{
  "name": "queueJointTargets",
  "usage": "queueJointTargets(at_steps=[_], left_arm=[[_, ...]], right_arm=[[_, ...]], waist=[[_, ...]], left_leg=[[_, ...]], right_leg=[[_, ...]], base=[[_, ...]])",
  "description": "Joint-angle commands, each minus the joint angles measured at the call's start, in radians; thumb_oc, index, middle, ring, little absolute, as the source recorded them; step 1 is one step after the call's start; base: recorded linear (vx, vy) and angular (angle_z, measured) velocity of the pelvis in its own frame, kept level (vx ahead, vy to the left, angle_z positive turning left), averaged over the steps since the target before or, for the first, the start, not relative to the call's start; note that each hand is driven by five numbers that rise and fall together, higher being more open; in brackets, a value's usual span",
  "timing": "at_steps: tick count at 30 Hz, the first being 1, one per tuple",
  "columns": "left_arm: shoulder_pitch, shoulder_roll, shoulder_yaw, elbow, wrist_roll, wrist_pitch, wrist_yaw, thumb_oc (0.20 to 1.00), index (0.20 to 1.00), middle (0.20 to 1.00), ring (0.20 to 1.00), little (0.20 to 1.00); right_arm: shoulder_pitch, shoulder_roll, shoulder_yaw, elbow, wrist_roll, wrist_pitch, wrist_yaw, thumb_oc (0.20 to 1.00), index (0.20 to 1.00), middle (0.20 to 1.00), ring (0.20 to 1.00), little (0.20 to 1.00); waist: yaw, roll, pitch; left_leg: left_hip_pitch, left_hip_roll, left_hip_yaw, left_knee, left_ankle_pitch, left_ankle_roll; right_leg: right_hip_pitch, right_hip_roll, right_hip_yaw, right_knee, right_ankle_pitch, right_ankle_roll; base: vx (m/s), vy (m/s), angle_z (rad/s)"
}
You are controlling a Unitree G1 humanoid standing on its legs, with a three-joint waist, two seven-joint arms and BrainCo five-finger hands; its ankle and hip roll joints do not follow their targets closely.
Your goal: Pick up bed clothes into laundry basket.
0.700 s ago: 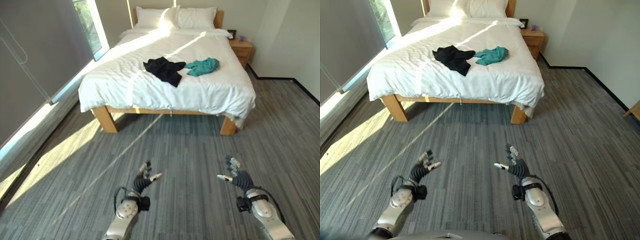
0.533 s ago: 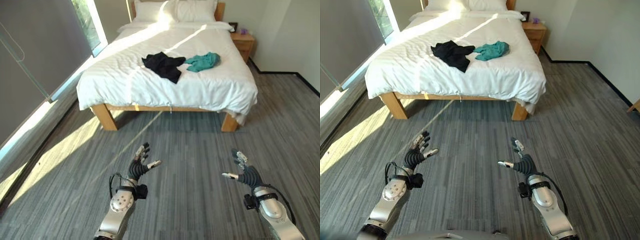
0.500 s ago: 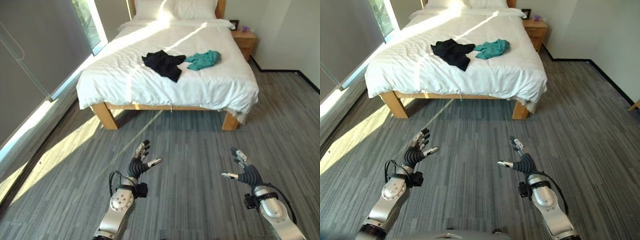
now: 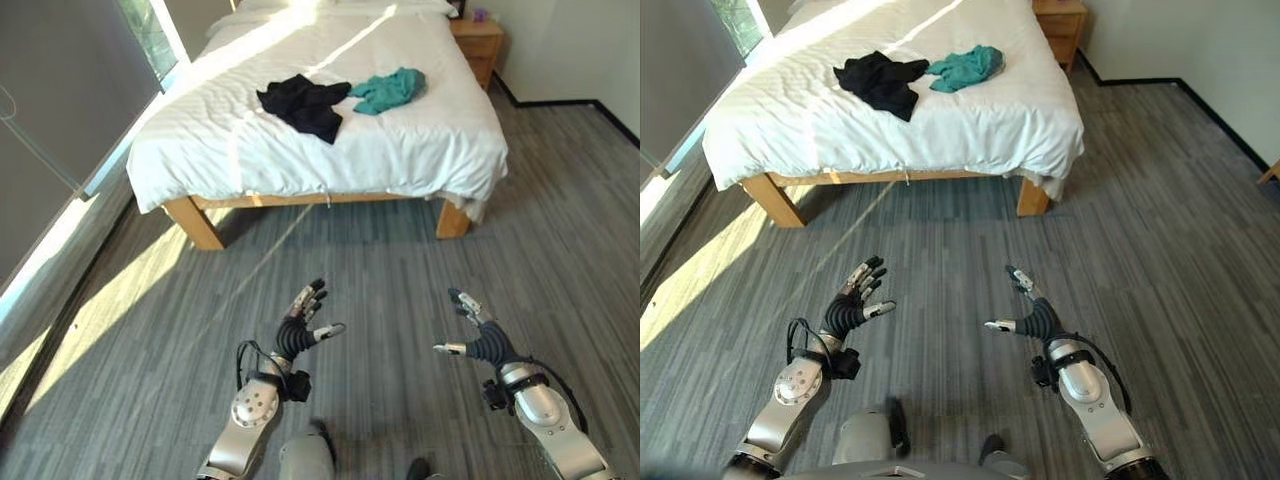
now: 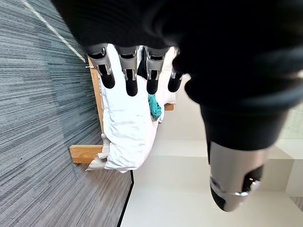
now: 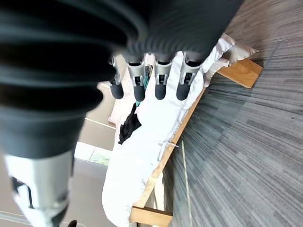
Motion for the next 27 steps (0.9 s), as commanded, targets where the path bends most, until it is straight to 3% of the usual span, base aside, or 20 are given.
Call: queueJointTargets(at_steps=[1, 2, 3, 5, 6, 7, 8, 9, 10, 12, 13, 14, 16, 17, 19, 20, 22, 24, 25, 27], left_arm=[[-0.014, 0.014, -0.014, -0.075, -0.025, -0.029, 0.026, 1.0, 1.0, 1.0, 1.0, 1.0], [-0.011, 0.021, -0.01, -0.076, -0.018, -0.027, 0.024, 1.0, 1.0, 1.0, 1.0, 1.0], [-0.005, 0.028, -0.008, -0.079, -0.017, -0.027, 0.026, 1.0, 1.0, 1.0, 1.0, 1.0], [-0.013, 0.044, -0.024, -0.086, -0.002, -0.017, 0.019, 1.0, 1.0, 1.0, 1.0, 1.0], [-0.026, 0.069, -0.044, -0.088, 0.008, -0.01, 0.018, 1.0, 1.0, 1.0, 1.0, 1.0], [-0.026, 0.069, -0.043, -0.088, 0.008, -0.01, 0.018, 1.0, 1.0, 1.0, 1.0, 1.0], [-0.047, 0.082, -0.054, -0.089, 0.011, -0.005, 0.02, 1.0, 1.0, 1.0, 1.0, 1.0], [-0.072, 0.091, -0.072, -0.09, 0.012, -0.008, 0.023, 1.0, 1.0, 1.0, 1.0, 1.0], [-0.08, 0.092, -0.075, -0.093, 0.011, -0.016, 0.028, 1.0, 1.0, 1.0, 1.0, 1.0], [-0.11, 0.084, -0.078, -0.084, 0.007, -0.024, 0.042, 1.0, 1.0, 1.0, 1.0, 1.0], [-0.117, 0.078, -0.082, -0.083, -0.001, -0.024, 0.039, 1.0, 1.0, 1.0, 1.0, 1.0], [-0.121, 0.072, -0.082, -0.074, -0.011, -0.021, 0.036, 1.0, 1.0, 1.0, 1.0, 1.0], [-0.103, 0.065, -0.083, -0.083, -0.019, -0.032, 0.01, 1.0, 1.0, 1.0, 1.0, 1.0], [-0.105, 0.061, -0.079, -0.083, -0.019, -0.029, 0.008, 1.0, 1.0, 1.0, 1.0, 1.0], [-0.104, 0.059, -0.065, -0.077, -0.021, -0.036, 0.0, 1.0, 1.0, 1.0, 1.0, 1.0], [-0.105, 0.055, -0.057, -0.071, -0.018, -0.043, 0.0, 1.0, 1.0, 1.0, 1.0, 1.0], [-0.095, 0.047, -0.048, -0.066, -0.021, -0.045, -0.013, 1.0, 1.0, 1.0, 1.0, 1.0], [-0.079, 0.035, -0.06, -0.064, -0.013, -0.045, -0.026, 1.0, 1.0, 1.0, 1.0, 1.0], [-0.081, 0.029, -0.063, -0.057, -0.017, -0.044, -0.022, 1.0, 1.0, 1.0, 1.0, 1.0], [-0.082, 0.009, -0.082, -0.044, -0.007, -0.039, -0.018, 1.0, 1.0, 1.0, 1.0, 1.0]], right_arm=[[-0.051, -0.021, -0.008, -0.104, -0.023, -0.028, -0.008, 1.0, 1.0, 1.0, 1.0, 1.0], [-0.057, -0.016, 0.001, -0.106, -0.023, -0.026, 0.01, 1.0, 1.0, 1.0, 1.0, 1.0], [-0.051, -0.007, 0.011, -0.108, -0.027, -0.028, 0.009, 1.0, 1.0, 1.0, 1.0, 1.0], [-0.055, 0.013, 0.042, -0.097, -0.038, -0.035, 0.015, 1.0, 1.0, 1.0, 1.0, 1.0], [-0.058, 0.037, 0.072, -0.079, -0.052, -0.03, 0.018, 1.0, 1.0, 1.0, 1.0, 1.0], [-0.06, 0.038, 0.072, -0.079, -0.052, -0.03, 0.018, 1.0, 1.0, 1.0, 1.0, 1.0], [-0.074, 0.043, 0.083, -0.073, -0.06, -0.023, 0.021, 1.0, 1.0, 1.0, 1.0, 1.0], [-0.083, 0.049, 0.089, -0.075, -0.062, -0.017, 0.026, 1.0, 1.0, 1.0, 1.0, 1.0], [-0.086, 0.047, 0.089, -0.092, -0.065, -0.022, 0.027, 1.0, 1.0, 1.0, 1.0, 1.0], [-0.086, 0.047, 0.086, -0.109, -0.085, -0.016, 0.022, 1.0, 1.0, 1.0, 1.0, 1.0], [-0.082, 0.043, 0.086, -0.122, -0.083, -0.016, 0.022, 1.0, 1.0, 1.0, 1.0, 1.0], [-0.069, 0.045, 0.08, -0.126, -0.063, -0.012, 0.035, 1.0, 1.0, 1.0, 1.0, 1.0], [-0.052, 0.044, 0.073, -0.127, -0.042, -0.011, 0.044, 1.0, 1.0, 1.0, 1.0, 1.0], [-0.051, 0.047, 0.068, -0.119, -0.041, -0.008, 0.044, 1.0, 1.0, 1.0, 1.0, 1.0], [-0.036, 0.058, 0.063, -0.119, -0.045, -0.001, 0.042, 1.0, 1.0, 1.0, 1.0, 1.0], [-0.034, 0.061, 0.064, -0.114, -0.058, 0.001, 0.043, 1.0, 1.0, 1.0, 1.0, 1.0], [-0.019, 0.056, 0.061, -0.113, -0.079, 0.006, 0.051, 1.0, 1.0, 1.0, 1.0, 1.0], [0.012, 0.048, 0.048, -0.125, -0.084, 0.004, 0.058, 1.0, 1.0, 1.0, 1.0, 1.0], [0.019, 0.033, 0.039, -0.121, -0.086, 0.001, 0.06, 1.0, 1.0, 1.0, 1.0, 1.0], [0.038, 0.001, 0.011, -0.114, -0.086, 0.001, 0.056, 1.0, 1.0, 1.0, 1.0, 1.0]], waist=[[0.081, 0.008, -0.019], [0.08, 0.005, -0.04], [0.085, 0.003, -0.047], [0.104, -0.027, -0.068], [0.102, -0.063, -0.058], [0.106, -0.062, -0.06], [0.088, -0.073, -0.044], [0.055, -0.053, -0.027], [0.021, -0.034, -0.02], [-0.045, -0.002, 0.013], [-0.073, 0.003, 0.02], [-0.107, -0.006, 0.026], [-0.13, -0.019, 0.017], [-0.147, -0.035, 0.013], [-0.185, -0.026, 0.005], [-0.194, -0.012, 0.002], [-0.203, -0.017, -0.017], [-0.217, -0.013, -0.038], [-0.222, -0.004, -0.038], [-0.23, 0.011, -0.026]], left_leg=[[-0.129, 0.043, -0.034, 0.033, 0.11, -0.021], [-0.109, 0.036, -0.047, 0.022, 0.106, -0.01], [-0.096, 0.03, -0.056, 0.026, 0.137, -0.008], [-0.069, 0.013, -0.056, 0.026, 0.185, 0.017], [-0.001, -0.045, -0.043, 0.033, 0.136, 0.079], [-0.002, -0.041, -0.038, 0.03, 0.139, 0.079], [0.042, -0.072, -0.036, 0.032, 0.107, 0.101], [0.092, -0.071, -0.055, 0.026, 0.087, 0.111], [0.136, -0.078, -0.068, 0.019, 0.048, 0.124], [0.213, -0.101, -0.108, 0.019, -0.022, 0.133], [0.241, -0.115, -0.123, 0.019, -0.05, 0.132], [0.294, -0.14, -0.149, 0.019, -0.106, 0.125], [0.34, -0.167, -0.16, 0.019, -0.159, 0.102], [0.385, -0.182, -0.175, 0.019, -0.198, 0.085], [0.45, -0.176, -0.218, 0.019, -0.265, 0.061], [0.48, -0.161, -0.218, 0.019, -0.292, 0.051], [0.549, -0.177, -0.221, 0.019, -0.348, 0.045], [0.595, -0.168, -0.244, 0.019, -0.339, 0.04], [0.604, -0.147, -0.235, 0.082, -0.293, 0.02], [0.499, -0.04, -0.223, 0.439, -0.131, -0.03]], right_leg=[[0.22, -0.035, -0.022, 0.018, -0.219, 0.087], [0.237, -0.026, 0.002, 0.018, -0.23, 0.095], [0.253, -0.03, 0.023, 0.018, -0.245, 0.091], [0.292, -0.026, 0.05, 0.03, -0.202, 0.097], [0.236, -0.058, 0.061, 0.272, -0.136, 0.157], [0.23, -0.057, 0.066, 0.274, -0.135, 0.157], [0.158, -0.09, 0.085, 0.444, 0.012, 0.227], [0.04, -0.11, 0.11, 0.637, 0.137, 0.233], [-0.04, -0.114, 0.131, 0.745, 0.173, 0.233], [-0.209, -0.111, 0.154, 0.834, 0.109, 0.204], [-0.258, -0.128, 0.137, 0.785, 0.083, 0.188], [-0.302, -0.152, 0.12, 0.636, 0.056, 0.166], [-0.298, -0.192, 0.094, 0.406, 0.053, 0.157], [-0.358, -0.217, 0.086, 0.25, 0.067, 0.159], [-0.371, -0.215, 0.056, 0.022, 0.128, 0.188], [-0.41, -0.218, 0.035, 0.018, 0.135, 0.208], [-0.427, -0.222, -0.017, 0.018, 0.156, 0.206], [-0.389, -0.198, -0.001, 0.018, 0.183, 0.19], [-0.362, -0.18, -0.006, 0.018, 0.183, 0.181], [-0.274, -0.128, -0.016, 0.018, 0.167, 0.123]], base=[[0.58, 0.074, -0.69], [0.57, 0.104, -0.74], [0.53, 0.102, -0.93], [0.61, 0.097, -1.1], [0.55, 0.101, -0.96], [0.55, 0.156, -1.22], [0.33, 0.117, -0.55], [0.51, 0.209, -0.61], [0.54, 0.238, 0.15], [0.58, 0.177, 0.72], [0.68, -0.039, 0.98], [0.69, -0.12, 0.84], [0.7, -0.174, 0.95], [0.78, -0.208, 0.78], [0.78, -0.145, 0.54], [0.68, -0.097, 0.79], [0.65, -0.143, 0.83], [0.57, -0.168, 0.75], [0.54, -0.264, 0.68], [0.44, -0.348, 0.72]])
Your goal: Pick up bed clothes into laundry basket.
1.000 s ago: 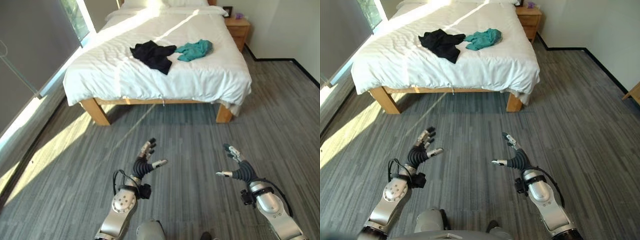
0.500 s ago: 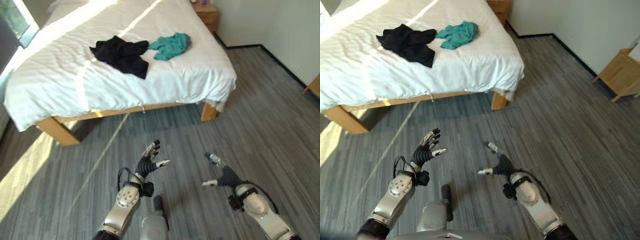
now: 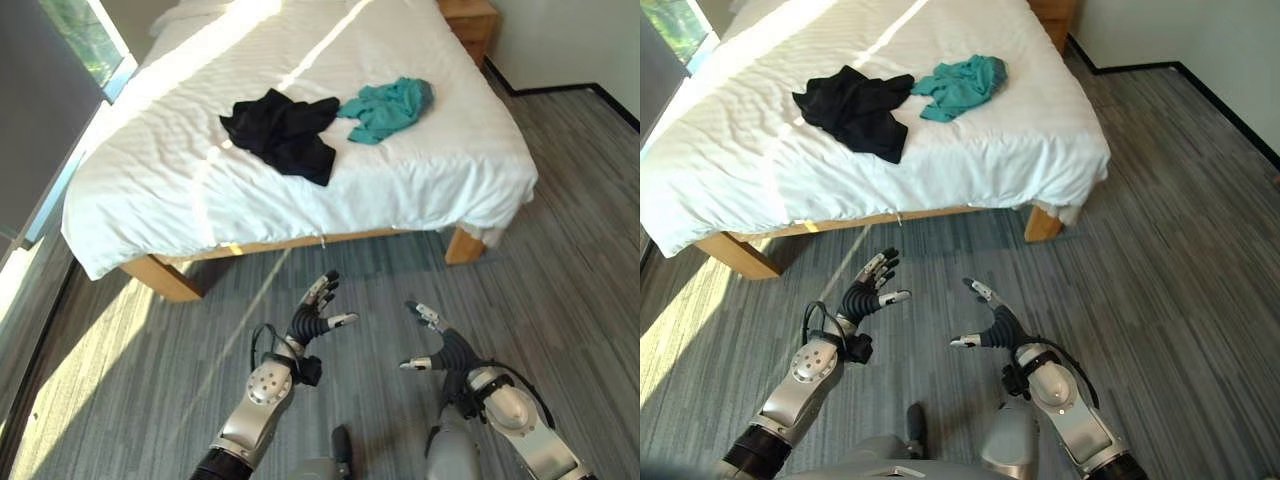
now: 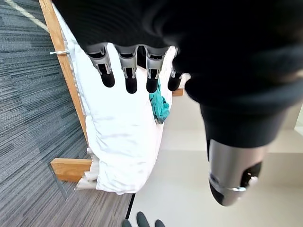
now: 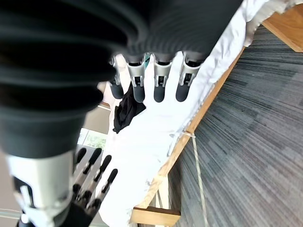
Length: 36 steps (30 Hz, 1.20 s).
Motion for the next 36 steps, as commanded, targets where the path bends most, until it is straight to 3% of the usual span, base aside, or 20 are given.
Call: queueJointTargets(at_steps=[1, 2, 3, 4, 5, 6, 7, 9, 10, 13, 17, 18, 20, 22, 25, 26, 27, 29, 32, 36], left_arm=[[-0.067, -0.042, -0.023, -0.044, -0.009, -0.058, -0.011, 1.0, 1.0, 1.0, 1.0, 1.0], [-0.076, -0.039, -0.031, -0.046, -0.018, -0.047, -0.006, 1.0, 1.0, 1.0, 1.0, 1.0], [-0.072, -0.033, -0.026, -0.058, -0.023, -0.049, -0.01, 1.0, 1.0, 1.0, 1.0, 1.0], [-0.064, -0.026, -0.02, -0.072, -0.025, -0.051, -0.013, 1.0, 1.0, 1.0, 1.0, 1.0], [-0.051, -0.023, -0.008, -0.078, -0.032, -0.052, -0.016, 1.0, 1.0, 1.0, 1.0, 1.0], [-0.051, -0.022, -0.008, -0.078, -0.032, -0.052, -0.016, 1.0, 1.0, 1.0, 1.0, 1.0], [-0.039, -0.024, -0.001, -0.074, -0.032, -0.051, -0.014, 1.0, 1.0, 1.0, 1.0, 1.0], [-0.038, -0.027, -0.002, -0.069, -0.028, -0.053, -0.009, 1.0, 1.0, 1.0, 1.0, 1.0], [-0.038, -0.031, -0.01, -0.054, -0.018, -0.053, 0.001, 1.0, 1.0, 1.0, 1.0, 1.0], [-0.049, -0.045, -0.024, -0.035, 0.002, -0.041, 0.015, 1.0, 1.0, 1.0, 1.0, 1.0], [-0.039, -0.054, -0.023, -0.026, 0.012, -0.03, 0.025, 1.0, 1.0, 1.0, 1.0, 1.0], [-0.013, -0.048, -0.011, -0.033, 0.014, -0.024, 0.024, 1.0, 1.0, 1.0, 1.0, 1.0], [0.009, -0.041, 0.0, -0.044, 0.014, -0.02, 0.021, 1.0, 1.0, 1.0, 1.0, 1.0], [0.033, -0.026, -0.007, -0.052, 0.007, -0.013, 0.015, 1.0, 1.0, 1.0, 1.0, 1.0], [0.036, 0.003, -0.028, -0.044, 0.009, -0.002, 0.0, 1.0, 1.0, 1.0, 1.0, 1.0], [0.037, 0.019, -0.036, -0.04, 0.004, 0.003, -0.013, 1.0, 1.0, 1.0, 1.0, 1.0], [0.015, 0.053, -0.067, -0.021, 0.0, 0.008, -0.031, 1.0, 1.0, 1.0, 1.0, 1.0], [-0.028, 0.076, -0.096, -0.008, 0.002, 0.009, -0.044, 1.0, 1.0, 1.0, 1.0, 1.0], [-0.046, 0.088, -0.129, -0.011, -0.023, 0.006, -0.097, 1.0, 1.0, 1.0, 1.0, 1.0], [-0.048, 0.078, -0.132, 0.007, -0.056, 0.013, -0.141, 1.0, 1.0, 1.0, 1.0, 1.0]], right_arm=[[-0.006, -0.071, -0.061, -0.048, -0.002, -0.035, -0.023, 1.0, 1.0, 1.0, 1.0, 1.0], [-0.011, -0.086, -0.086, -0.056, -0.001, -0.033, -0.051, 1.0, 1.0, 1.0, 1.0, 1.0], [-0.025, -0.106, -0.096, -0.047, -0.017, -0.026, -0.066, 1.0, 1.0, 1.0, 1.0, 1.0], [-0.03, -0.115, -0.11, -0.047, -0.027, -0.025, -0.077, 1.0, 1.0, 1.0, 1.0, 1.0], [-0.046, -0.127, -0.141, -0.053, -0.044, -0.021, -0.101, 1.0, 1.0, 1.0, 1.0, 1.0], [-0.046, -0.127, -0.142, -0.053, -0.044, -0.02, -0.101, 1.0, 1.0, 1.0, 1.0, 1.0], [-0.053, -0.126, -0.164, -0.062, -0.069, -0.024, -0.121, 1.0, 1.0, 1.0, 1.0, 1.0], [-0.058, -0.13, -0.177, -0.067, -0.092, -0.026, -0.135, 1.0, 1.0, 1.0, 1.0, 1.0], [-0.064, -0.129, -0.189, -0.079, -0.124, -0.02, -0.149, 1.0, 1.0, 1.0, 1.0, 1.0], [-0.072, -0.131, -0.188, -0.072, -0.154, -0.015, -0.162, 1.0, 1.0, 1.0, 1.0, 1.0], [-0.066, -0.134, -0.19, -0.079, -0.193, -0.006, -0.184, 1.0, 1.0, 1.0, 1.0, 1.0], [-0.06, -0.135, -0.2, -0.09, -0.225, -0.001, -0.195, 1.0, 1.0, 1.0, 1.0, 1.0], [-0.06, -0.134, -0.203, -0.096, -0.258, 0.008, -0.204, 1.0, 1.0, 1.0, 1.0, 1.0], [-0.091, -0.155, -0.254, -0.091, -0.358, 0.031, -0.279, 1.0, 1.0, 1.0, 1.0, 1.0], [-0.136, -0.184, -0.313, -0.056, -0.389, 0.051, -0.33, 1.0, 1.0, 1.0, 1.0, 1.0], [-0.157, -0.21, -0.35, -0.043, -0.4, 0.057, -0.346, 1.0, 1.0, 1.0, 1.0, 1.0], [-0.236, -0.289, -0.38, 0.025, -0.426, 0.104, -0.398, 1.0, 1.0, 1.0, 1.0, 1.0], [-0.348, -0.347, -0.368, 0.128, -0.426, 0.139, -0.423, 1.0, 1.0, 1.0, 1.0, 1.0], [-0.481, -0.403, -0.333, 0.281, -0.391, 0.18, -0.413, 1.0, 1.0, 1.0, 1.0, 1.0], [-0.528, -0.448, -0.292, 0.398, -0.379, 0.208, -0.419, 1.0, 1.0, 1.0, 1.0, 1.0]], waist=[[-0.042, 0.043, 0.001], [-0.027, 0.021, 0.021], [-0.003, 0.018, 0.034], [0.015, 0.01, 0.042], [0.049, 0.012, 0.055], [0.053, 0.008, 0.054], [0.074, 0.024, 0.046], [0.086, 0.022, 0.041], [0.095, 0.035, 0.025], [0.103, 0.048, 0.015], [0.122, 0.044, 0.011], [0.121, 0.043, -0.003], [0.127, 0.048, -0.023], [0.162, 0.026, -0.046], [0.189, -0.014, -0.056], [0.199, -0.032, -0.053], [0.183, -0.053, -0.025], [0.161, -0.043, -0.002], [0.172, -0.045, 0.009], [0.15, -0.048, 0.01]], left_leg=[[0.075, 0.205, 0.109, 0.656, 0.042, -0.174], [-0.053, 0.215, 0.102, 0.881, 0.104, -0.176], [-0.11, 0.221, 0.112, 0.973, 0.075, -0.164], [-0.176, 0.231, 0.135, 1.024, 0.06, -0.156], [-0.268, 0.302, 0.217, 0.979, 0.024, -0.155], [-0.267, 0.298, 0.224, 0.974, 0.028, -0.152], [-0.294, 0.296, 0.27, 0.757, -0.006, -0.128], [-0.29, 0.277, 0.308, 0.602, -0.003, -0.114], [-0.291, 0.269, 0.353, 0.352, 0.046, -0.102], [-0.26, 0.279, 0.386, 0.119, 0.161, -0.123], [-0.286, 0.337, 0.435, 0.02, 0.216, -0.148], [-0.266, 0.388, 0.526, 0.025, 0.245, -0.137], [-0.231, 0.386, 0.56, 0.02, 0.241, -0.127], [-0.243, 0.359, 0.532, 0.026, 0.277, -0.114], [-0.237, 0.316, 0.515, 0.024, 0.245, -0.073], [-0.224, 0.3, 0.513, 0.024, 0.225, -0.055], [-0.191, 0.264, 0.472, 0.017, 0.186, -0.041], [-0.162, 0.263, 0.452, 0.009, 0.145, -0.034], [-0.134, 0.272, 0.445, 0.009, 0.1, -0.057], [-0.116, 0.229, 0.38, 0.009, 0.044, -0.081]], right_leg=[[0.058, 0.092, -0.037, -0.089, 0.063, -0.104], [0.101, 0.094, -0.054, -0.089, 0.038, -0.145], [0.137, 0.109, -0.051, -0.089, 0.0, -0.16], [0.16, 0.113, -0.041, -0.089, -0.02, -0.159], [0.226, 0.129, -0.032, -0.089, -0.066, -0.144], [0.221, 0.124, -0.027, -0.089, -0.063, -0.144], [0.264, 0.153, 0.001, -0.089, -0.101, -0.128], [0.281, 0.153, 0.01, -0.089, -0.118, -0.116], [0.307, 0.162, 0.022, -0.089, -0.146, -0.099], [0.351, 0.169, 0.022, -0.089, -0.175, -0.083], [0.432, 0.176, 0.021, -0.089, -0.218, -0.08], [0.457, 0.189, 0.011, -0.089, -0.24, -0.089], [0.462, 0.197, 0.022, -0.089, -0.245, -0.087], [0.505, 0.194, 0.03, -0.089, -0.258, -0.091], [0.526, 0.193, 0.02, -0.039, -0.226, -0.077], [0.505, 0.186, 0.008, 0.048, -0.202, -0.049], [0.399, 0.141, 0.012, 0.244, -0.099, 0.014], [0.249, 0.106, 0.029, 0.408, -0.035, 0.042], [0.183, -0.012, -0.071, 0.261, -0.063, 0.004], [0.152, -0.021, -0.098, -0.026, -0.055, 0.002]], base=[[0.41, -0.457, 0.75], [0.41, -0.437, 0.49], [0.38, -0.324, -0.14], [0.58, -0.156, -0.54], [0.44, -0.07, -0.65], [0.65, 0.128, -0.71], [0.32, 0.154, -0.7], [0.48, 0.245, -0.49], [0.46, 0.255, -0.26], [0.41, 0.236, -0.25], [0.42, 0.179, -0.1], [0.39, 0.15, 0.0], [0.38, 0.119, -0.18], [0.39, 0.121, -0.28], [0.27, 0.051, 0.05], [0.24, 0.064, 0.13], [0.29, 0.108, 0.29], [0.15, 0.042, 0.63], [0.18, -0.129, 0.28], [0.25, -0.063, 0.51]])
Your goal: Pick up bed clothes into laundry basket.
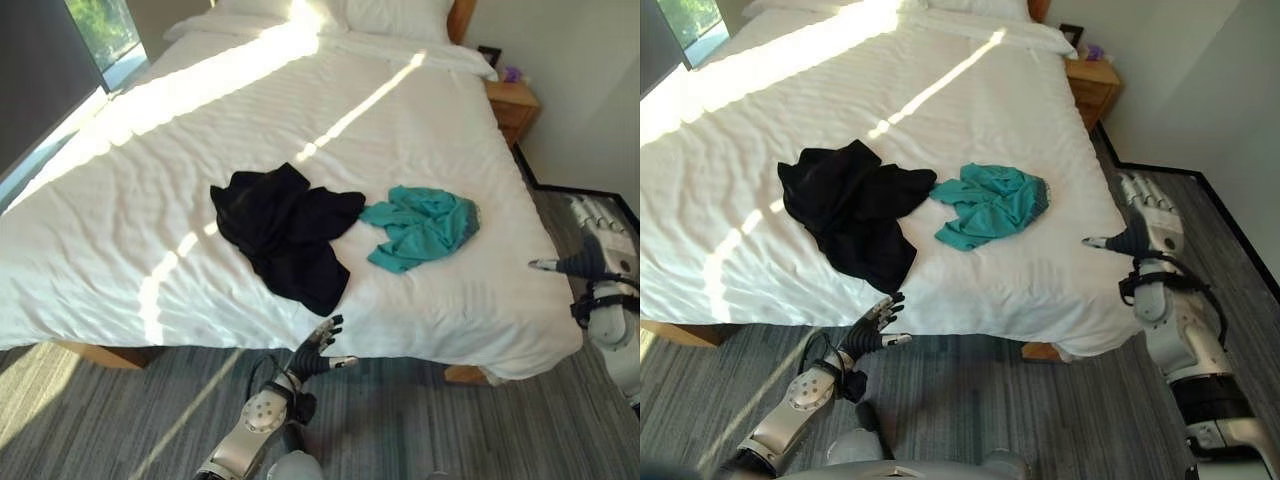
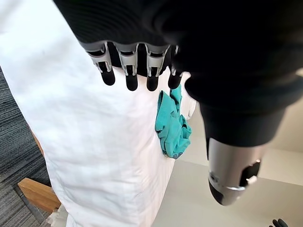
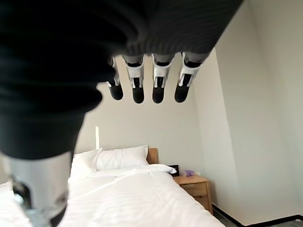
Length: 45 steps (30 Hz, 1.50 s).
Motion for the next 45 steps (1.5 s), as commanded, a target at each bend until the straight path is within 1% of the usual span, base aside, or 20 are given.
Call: queueJointTargets(at_steps=[1, 2, 5, 7, 10, 19, 20, 21, 22, 25, 28, 30, 32, 33, 36, 37, 38, 43, 44, 45], left_arm=[[-0.037, 0.013, -0.017, -0.067, -0.051, -0.027, -0.062, 1.0, 1.0, 1.0, 1.0, 1.0], [-0.03, 0.014, -0.005, -0.069, -0.047, -0.035, -0.062, 1.0, 1.0, 1.0, 1.0, 1.0], [-0.025, -0.012, -0.017, -0.062, -0.066, -0.032, -0.08, 1.0, 1.0, 1.0, 1.0, 1.0], [-0.042, -0.022, -0.069, -0.054, -0.078, -0.04, -0.092, 1.0, 1.0, 1.0, 1.0, 1.0], [-0.073, -0.03, -0.085, -0.037, -0.081, -0.051, -0.085, 1.0, 1.0, 1.0, 1.0, 1.0], [-0.176, -0.044, -0.091, 0.084, -0.053, -0.082, -0.008, 1.0, 1.0, 1.0, 1.0, 1.0], [-0.178, -0.039, -0.084, 0.095, -0.043, -0.086, 0.002, 1.0, 1.0, 1.0, 1.0, 1.0], [-0.179, -0.03, -0.071, 0.1, -0.033, -0.092, 0.017, 1.0, 1.0, 1.0, 1.0, 1.0], [-0.178, -0.008, -0.034, 0.085, -0.005, -0.106, 0.052, 1.0, 1.0, 1.0, 1.0, 1.0], [-0.124, 0.024, 0.185, 0.025, -0.042, -0.143, 0.162, 1.0, 1.0, 1.0, 1.0, 1.0], [-0.138, 0.131, 0.416, -0.069, -0.028, -0.187, 0.249, 1.0, 1.0, 1.0, 1.0, 1.0], [-0.227, 0.195, 0.482, -0.112, -0.013, -0.209, 0.286, 1.0, 1.0, 1.0, 1.0, 1.0], [-0.343, 0.242, 0.49, -0.16, 0.082, -0.204, 0.331, 1.0, 1.0, 1.0, 1.0, 1.0], [-0.396, 0.24, 0.467, -0.18, 0.146, -0.195, 0.35, 1.0, 1.0, 1.0, 1.0, 1.0], [-0.579, 0.232, 0.34, -0.124, 0.371, -0.107, 0.376, 1.0, 1.0, 1.0, 1.0, 1.0], [-0.626, 0.217, 0.297, -0.086, 0.426, -0.083, 0.374, 1.0, 1.0, 1.0, 1.0, 1.0], [-0.731, 0.186, 0.206, 0.077, 0.509, -0.027, 0.378, 1.0, 1.0, 1.0, 1.0, 1.0], [-0.867, 0.164, 0.109, 0.44, 0.774, 0.137, 0.385, 1.0, 1.0, 1.0, 1.0, 1.0], [-0.872, 0.162, 0.105, 0.447, 0.775, 0.135, 0.388, 1.0, 1.0, 1.0, 1.0, 1.0], [-0.903, 0.178, 0.081, 0.539, 0.833, 0.168, 0.39, 1.0, 1.0, 1.0, 1.0, 1.0]], right_arm=[[-0.143, -0.045, 0.002, 0.081, 0.0, 0.045, -0.026, 1.0, 1.0, 1.0, 1.0, 1.0], [-0.181, -0.047, 0.026, 0.086, -0.023, 0.05, -0.021, 1.0, 1.0, 1.0, 1.0, 1.0], [-0.252, -0.059, 0.047, 0.083, -0.033, 0.061, -0.021, 1.0, 1.0, 1.0, 1.0, 1.0], [-0.37, -0.058, 0.122, 0.233, -0.005, 0.054, -0.054, 1.0, 1.0, 1.0, 1.0, 1.0], [-0.51, -0.055, 0.222, 0.32, 0.015, 0.039, -0.064, 1.0, 1.0, 1.0, 1.0, 1.0], [-0.758, 0.03, 0.401, 0.539, 0.12, 0.01, -0.061, 1.0, 1.0, 1.0, 1.0, 1.0], [-0.755, 0.038, 0.422, 0.578, 0.13, 0.006, -0.048, 0.843, 0.843, 0.843, 0.843, 0.843], [-0.745, 0.045, 0.432, 0.599, 0.135, 0.004, -0.032, 0.495, 0.495, 0.495, 0.495, 0.495], [-0.729, 0.049, 0.44, 0.608, 0.141, -0.003, -0.015, 0.2, 0.2, 0.2, 0.2, 0.2], [-0.563, 0.057, 0.393, 0.535, 0.188, -0.027, 0.031, 0.2, 0.2, 0.2, 0.2, 0.2], [-0.283, 0.09, 0.226, 0.428, 0.286, -0.061, 0.061, 0.2, 0.2, 0.2, 0.2, 0.2], [-0.163, 0.08, 0.156, 0.368, 0.326, -0.081, 0.085, 0.2, 0.2, 0.2, 0.2, 0.2], [-0.043, 0.052, 0.086, 0.269, 0.312, -0.094, 0.118, 0.2, 0.2, 0.2, 0.2, 0.2], [0.009, 0.05, 0.048, 0.257, 0.317, -0.103, 0.122, 0.2, 0.2, 0.2, 0.2, 0.2], [0.121, 0.062, -0.005, 0.286, 0.351, -0.115, 0.155, 0.2, 0.2, 0.2, 0.2, 0.2], [0.158, 0.065, -0.014, 0.291, 0.359, -0.12, 0.174, 0.2, 0.2, 0.2, 0.2, 0.2], [0.243, 0.058, -0.003, 0.297, 0.347, -0.12, 0.217, 0.2, 0.2, 0.2, 0.2, 0.2], [0.451, 0.094, 0.014, 0.27, 0.294, -0.128, 0.294, 0.2, 0.2, 0.2, 0.2, 0.2], [0.452, 0.096, 0.012, 0.269, 0.294, -0.128, 0.294, 0.2, 0.2, 0.2, 0.2, 0.2], [0.471, 0.106, 0.025, 0.259, 0.291, -0.132, 0.302, 0.2, 0.2, 0.2, 0.2, 0.2]], waist=[[0.025, -0.009, 0.021], [0.048, -0.017, 0.021], [0.051, -0.016, 0.036], [0.086, 0.008, 0.066], [0.095, 0.026, 0.089], [0.124, 0.06, 0.178], [0.125, 0.064, 0.188], [0.126, 0.067, 0.191], [0.127, 0.067, 0.192], [0.131, 0.071, 0.182], [0.126, 0.063, 0.138], [0.103, 0.051, 0.096], [0.061, 0.029, 0.059], [0.04, 0.021, 0.041], [-0.027, 0.002, 0.003], [-0.05, -0.005, -0.008], [-0.102, -0.016, -0.022], [-0.192, -0.034, -0.019], [-0.19, -0.036, -0.019], [-0.204, -0.04, -0.014]], left_leg=[[0.046, 0.047, -0.04, 0.006, -0.1, -0.138], [0.042, 0.055, -0.029, 0.006, -0.102, -0.144], [0.021, 0.042, -0.047, 0.006, -0.098, -0.151], [-0.03, 0.048, -0.073, 0.006, -0.074, -0.169], [-0.092, 0.063, -0.09, 0.006, -0.055, -0.185], [-0.257, 0.098, -0.124, 0.006, -0.005, -0.23], [-0.268, 0.103, -0.125, 0.006, 0.0, -0.235], [-0.273, 0.105, -0.123, 0.006, 0.0, -0.236], [-0.275, 0.105, -0.121, 0.006, 0.0, -0.237], [-0.258, 0.099, -0.122, 0.006, -0.008, -0.232], [-0.208, 0.084, -0.119, 0.006, -0.031, -0.226], [-0.171, 0.071, -0.114, 0.006, -0.052, -0.219], [-0.138, 0.061, -0.108, 0.006, -0.074, -0.21], [-0.122, 0.055, -0.104, 0.006, -0.086, -0.205], [-0.08, 0.043, -0.093, 0.006, -0.114, -0.192], [-0.065, 0.038, -0.085, 0.006, -0.123, -0.188], [-0.035, 0.033, -0.061, 0.006, -0.137, -0.18], [0.025, 0.02, -0.004, 0.006, -0.167, -0.173], [0.023, 0.018, -0.003, 0.006, -0.163, -0.172], [0.034, 0.016, 0.011, 0.006, -0.167, -0.172]], right_leg=[[0.0, 0.032, -0.047, -0.075, 0.033, -0.009], [0.012, 0.001, -0.09, -0.091, 0.065, 0.017], [0.0, 0.013, -0.083, -0.099, 0.082, 0.009], [-0.016, 0.005, -0.118, -0.099, 0.087, 0.009], [-0.062, 0.005, -0.134, -0.099, 0.095, 0.016], [-0.196, 0.019, -0.123, -0.099, 0.103, 0.012], [-0.205, 0.019, -0.125, -0.099, 0.105, 0.014], [-0.208, 0.019, -0.126, -0.099, 0.105, 0.014], [-0.208, 0.019, -0.126, -0.099, 0.105, 0.015], [-0.191, 0.016, -0.131, -0.099, 0.103, 0.015], [-0.146, 0.012, -0.142, -0.099, 0.1, 0.015], [-0.115, 0.008, -0.147, -0.099, 0.099, 0.015], [-0.091, 0.004, -0.148, -0.099, 0.099, 0.019], [-0.081, 0.001, -0.15, -0.099, 0.1, 0.021], [-0.057, -0.007, -0.14, -0.099, 0.116, 0.028], [-0.053, -0.008, -0.133, -0.099, 0.125, 0.03], [-0.047, -0.011, -0.11, -0.099, 0.139, 0.03], [-0.04, -0.016, -0.072, -0.099, 0.165, 0.03], [-0.043, -0.018, -0.071, -0.099, 0.168, 0.03], [-0.046, -0.018, -0.059, -0.099, 0.174, 0.03]], base=[[0.2, -0.08, 0.75], [0.17, -0.062, 0.94], [0.07, -0.067, 0.67], [-0.09, -0.029, 0.16], [-0.15, -0.018, 0.06], [-0.08, -0.019, 0.1], [-0.04, -0.02, 0.16], [-0.03, -0.015, 0.1], [0.01, -0.017, 0.06], [0.06, -0.02, 0.02], [0.14, -0.012, 0.07], [0.19, 0.014, 0.16], [0.18, 0.021, 0.17], [0.16, 0.044, 0.14], [0.15, 0.059, 0.06], [0.12, 0.098, -0.11], [0.11, 0.103, -0.21], [0.03, 0.075, -0.52], [-0.02, 0.043, -0.38], [-0.04, 0.042, -0.4]])
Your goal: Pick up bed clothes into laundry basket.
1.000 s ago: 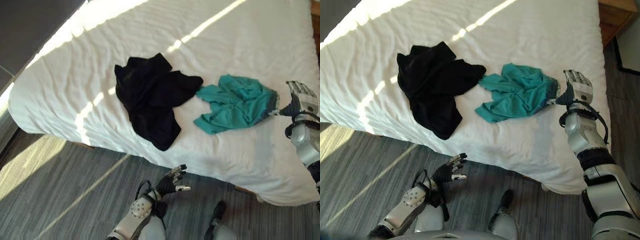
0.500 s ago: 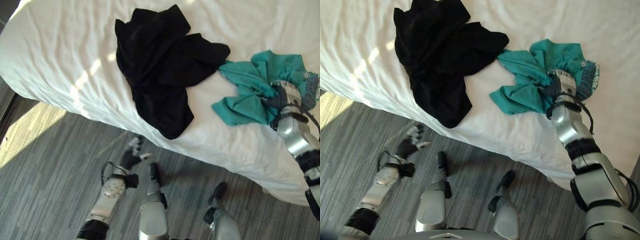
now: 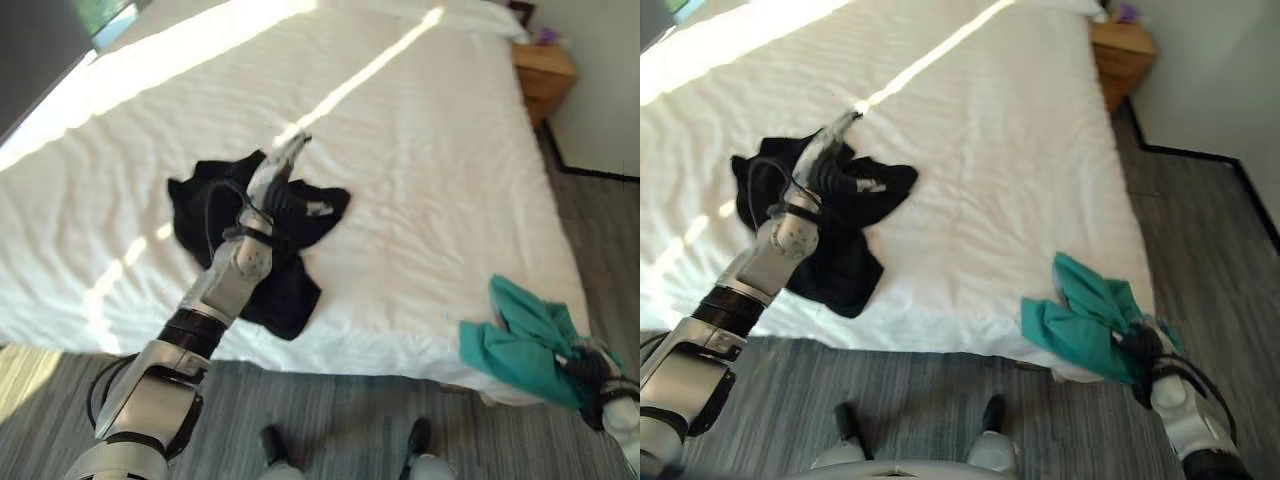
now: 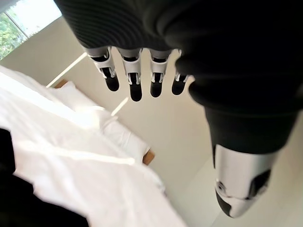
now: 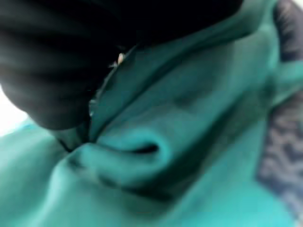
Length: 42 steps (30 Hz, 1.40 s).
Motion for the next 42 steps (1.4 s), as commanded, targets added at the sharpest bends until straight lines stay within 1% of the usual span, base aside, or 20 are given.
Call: queueJointTargets(at_steps=[1, 2, 5, 7, 10, 13, 17, 18, 19, 20, 21, 23, 29, 34, 35, 36, 37, 38, 40, 42], left_arm=[[-0.178, 0.045, -0.004, 0.271, 0.205, 0.111, 0.036, 1.0, 1.0, 1.0, 1.0, 1.0], [-0.197, 0.065, -0.046, 0.452, 0.303, 0.167, 0.029, 1.0, 1.0, 1.0, 1.0, 1.0], [-0.2, 0.087, -0.05, 0.551, 0.357, 0.198, 0.04, 1.0, 1.0, 1.0, 1.0, 1.0], [-0.199, 0.114, -0.04, 0.567, 0.377, 0.207, 0.063, 1.0, 1.0, 1.0, 1.0, 1.0], [-0.182, 0.199, -0.028, 0.548, 0.386, 0.2, 0.1, 1.0, 1.0, 1.0, 1.0, 1.0], [-0.17, 0.266, -0.023, 0.54, 0.387, 0.196, 0.112, 1.0, 1.0, 1.0, 1.0, 1.0], [-0.174, 0.314, -0.013, 0.579, 0.337, 0.177, 0.1, 1.0, 1.0, 1.0, 1.0, 1.0], [-0.167, 0.307, -0.002, 0.585, 0.319, 0.173, 0.101, 1.0, 1.0, 1.0, 1.0, 1.0], [-0.18, 0.279, 0.0, 0.485, 0.317, 0.208, 0.101, 1.0, 1.0, 1.0, 1.0, 1.0], [-0.184, 0.241, 0.007, 0.394, 0.328, 0.222, 0.078, 1.0, 1.0, 1.0, 1.0, 1.0], [-0.18, 0.17, 0.048, 0.343, 0.302, 0.233, 0.082, 1.0, 1.0, 1.0, 1.0, 1.0], [-0.192, 0.148, 0.067, 0.33, 0.27, 0.224, 0.089, 1.0, 1.0, 1.0, 1.0, 1.0], [-0.231, 0.088, 0.039, 0.428, 0.188, 0.21, 0.103, 1.0, 1.0, 1.0, 1.0, 1.0], [-0.292, 0.063, -0.005, 0.52, 0.192, 0.22, 0.094, 1.0, 1.0, 1.0, 1.0, 1.0], [-0.308, 0.037, -0.028, 0.547, 0.209, 0.232, 0.083, 1.0, 1.0, 1.0, 1.0, 1.0], [-0.299, 0.009, -0.039, 0.568, 0.245, 0.239, 0.076, 0.758, 0.758, 0.758, 0.758, 0.758], [-0.289, -0.013, -0.036, 0.575, 0.246, 0.244, 0.076, 0.2, 0.2, 0.2, 0.2, 0.2], [-0.278, -0.055, -0.038, 0.601, 0.237, 0.245, 0.069, 0.2, 0.2, 0.2, 0.2, 0.2], [-0.289, -0.066, -0.049, 0.61, 0.234, 0.241, 0.074, 0.2, 0.2, 0.2, 0.2, 0.2], [-0.306, -0.06, -0.078, 0.61, 0.235, 0.219, 0.088, 0.2, 0.2, 0.2, 0.2, 0.2]], right_arm=[[0.035, -0.006, 0.035, -0.052, -0.022, -0.041, 0.031, 0.2, 0.2, 0.2, 0.2, 0.2], [0.055, 0.011, 0.055, -0.103, 0.0, -0.062, 0.048, 0.2, 0.2, 0.2, 0.2, 0.2], [0.083, 0.026, 0.059, -0.169, 0.033, -0.085, 0.067, 0.2, 0.2, 0.2, 0.2, 0.2], [0.107, 0.038, 0.064, -0.21, 0.058, -0.103, 0.075, 0.2, 0.2, 0.2, 0.2, 0.2], [0.117, 0.047, 0.09, -0.215, 0.076, -0.118, 0.081, 0.2, 0.2, 0.2, 0.2, 0.2], [0.138, 0.03, 0.111, -0.223, 0.073, -0.128, 0.094, 0.2, 0.2, 0.2, 0.2, 0.2], [0.1, 0.018, 0.141, -0.216, 0.078, -0.132, 0.095, 0.2, 0.2, 0.2, 0.2, 0.2], [0.096, 0.024, 0.145, -0.216, 0.082, -0.132, 0.094, 0.2, 0.2, 0.2, 0.2, 0.2], [0.101, 0.026, 0.146, -0.239, 0.076, -0.13, 0.093, 0.2, 0.2, 0.2, 0.2, 0.2], [0.096, 0.038, 0.149, -0.237, 0.079, -0.119, 0.098, 0.2, 0.2, 0.2, 0.2, 0.2], [0.082, 0.056, 0.162, -0.237, 0.073, -0.113, 0.105, 0.2, 0.2, 0.2, 0.2, 0.2], [0.072, 0.052, 0.173, -0.241, 0.088, -0.115, 0.113, 0.2, 0.2, 0.2, 0.2, 0.2], [0.027, 0.051, 0.243, -0.235, 0.113, -0.116, 0.114, 0.2, 0.2, 0.2, 0.2, 0.2], [0.016, 0.042, 0.271, -0.264, 0.143, -0.126, 0.129, 0.2, 0.2, 0.2, 0.2, 0.2], [-0.076, 0.093, 0.324, -0.231, 0.119, -0.101, 0.1, 0.2, 0.2, 0.2, 0.2, 0.2], [-0.105, 0.131, 0.343, -0.215, 0.099, -0.098, 0.08, 0.2, 0.2, 0.2, 0.2, 0.2], [-0.124, 0.15, 0.351, -0.194, 0.091, -0.089, 0.064, 0.2, 0.2, 0.2, 0.2, 0.2], [-0.162, 0.178, 0.364, -0.182, 0.085, -0.072, 0.046, 0.2, 0.2, 0.2, 0.2, 0.2], [-0.169, 0.178, 0.37, -0.182, 0.083, -0.073, 0.039, 0.2, 0.2, 0.2, 0.2, 0.2], [-0.169, 0.168, 0.373, -0.18, 0.086, -0.079, 0.034, 0.2, 0.2, 0.2, 0.2, 0.2]], waist=[[-0.016, 0.001, 0.056], [-0.041, -0.002, 0.072], [-0.05, -0.01, 0.091], [-0.054, -0.016, 0.107], [-0.048, -0.02, 0.127], [-0.04, -0.02, 0.133], [-0.033, -0.018, 0.143], [-0.03, -0.019, 0.146], [-0.026, -0.024, 0.155], [-0.017, -0.026, 0.165], [-0.004, -0.036, 0.183], [0.001, -0.043, 0.194], [0.0, -0.06, 0.209], [-0.009, -0.079, 0.256], [0.005, -0.073, 0.268], [0.016, -0.067, 0.279], [0.021, -0.063, 0.288], [0.024, -0.055, 0.308], [0.022, -0.053, 0.311], [0.016, -0.037, 0.299]], left_leg=[[0.075, -0.006, 0.057, 0.006, -0.198, 0.004], [0.096, -0.01, 0.085, 0.006, -0.21, 0.004], [0.117, -0.016, 0.116, 0.006, -0.217, 0.006], [0.13, -0.019, 0.138, 0.006, -0.218, 0.006], [0.141, -0.018, 0.168, 0.006, -0.215, 0.004], [0.146, -0.016, 0.175, 0.006, -0.207, 0.001], [0.143, -0.012, 0.178, 0.006, -0.196, -0.004], [0.141, -0.01, 0.177, 0.006, -0.195, -0.004], [0.132, -0.01, 0.167, 0.006, -0.191, -0.003], [0.123, -0.011, 0.152, 0.006, -0.194, -0.001], [0.114, -0.012, 0.128, 0.006, -0.198, 0.001], [0.113, -0.013, 0.116, 0.006, -0.201, -0.001], [0.11, -0.009, 0.113, 0.006, -0.194, -0.004], [0.087, 0.002, 0.113, 0.006, -0.18, -0.008], [0.076, 0.005, 0.106, 0.006, -0.176, -0.009], [0.065, 0.011, 0.102, 0.006, -0.168, -0.01], [0.058, 0.015, 0.1, 0.006, -0.163, -0.012], [0.045, 0.023, 0.1, 0.006, -0.152, -0.014], [0.042, 0.024, 0.1, 0.006, -0.149, -0.015], [0.046, 0.018, 0.101, 0.006, -0.149, -0.014]], right_leg=[[0.035, -0.075, -0.012, 0.013, 0.015, 0.069], [0.032, -0.075, 0.001, 0.013, 0.017, 0.069], [0.028, -0.085, 0.002, 0.017, 0.03, 0.069], [0.027, -0.092, -0.004, 0.019, 0.036, 0.069], [0.033, -0.107, -0.042, 0.02, 0.046, 0.069], [0.052, -0.119, -0.076, 0.021, 0.051, 0.069], [0.069, -0.125, -0.109, 0.025, 0.058, 0.069], [0.07, -0.125, -0.111, 0.024, 0.055, 0.069], [0.07, -0.124, -0.113, 0.023, 0.052, 0.069], [0.067, -0.124, -0.111, 0.022, 0.051, 0.069], [0.059, -0.119, -0.095, 0.021, 0.036, 0.069], [0.058, -0.116, -0.086, 0.021, 0.026, 0.069], [0.042, -0.103, -0.073, 0.023, 0.023, 0.069], [-0.003, -0.09, -0.051, 0.021, 0.03, 0.069], [-0.007, -0.091, -0.058, 0.02, 0.031, 0.069], [-0.013, -0.094, -0.067, 0.02, 0.03, 0.069], [-0.017, -0.096, -0.07, 0.019, 0.031, 0.069], [-0.027, -0.096, -0.071, 0.018, 0.035, 0.069], [-0.029, -0.096, -0.073, 0.018, 0.037, 0.069], [-0.023, -0.098, -0.076, 0.017, 0.037, 0.069]], base=[[-0.03, 0.09, -0.52], [-0.05, 0.097, -0.51], [-0.04, 0.047, -0.38], [-0.06, 0.033, -0.31], [-0.06, 0.02, -0.2], [-0.02, 0.001, -0.3], [-0.03, -0.002, 0.09], [-0.07, -0.021, 0.08], [-0.09, -0.039, 0.14], [-0.14, -0.061, 0.33], [-0.13, -0.06, 0.41], [-0.08, -0.052, 0.22], [-0.02, -0.037, 0.02], [-0.1, -0.033, -0.02], [-0.12, -0.035, -0.05], [-0.11, -0.033, -0.04], [-0.15, -0.026, 0.07], [-0.11, -0.017, 0.06], [-0.06, 0.0, 0.07], [0.0, 0.05, 0.08]])
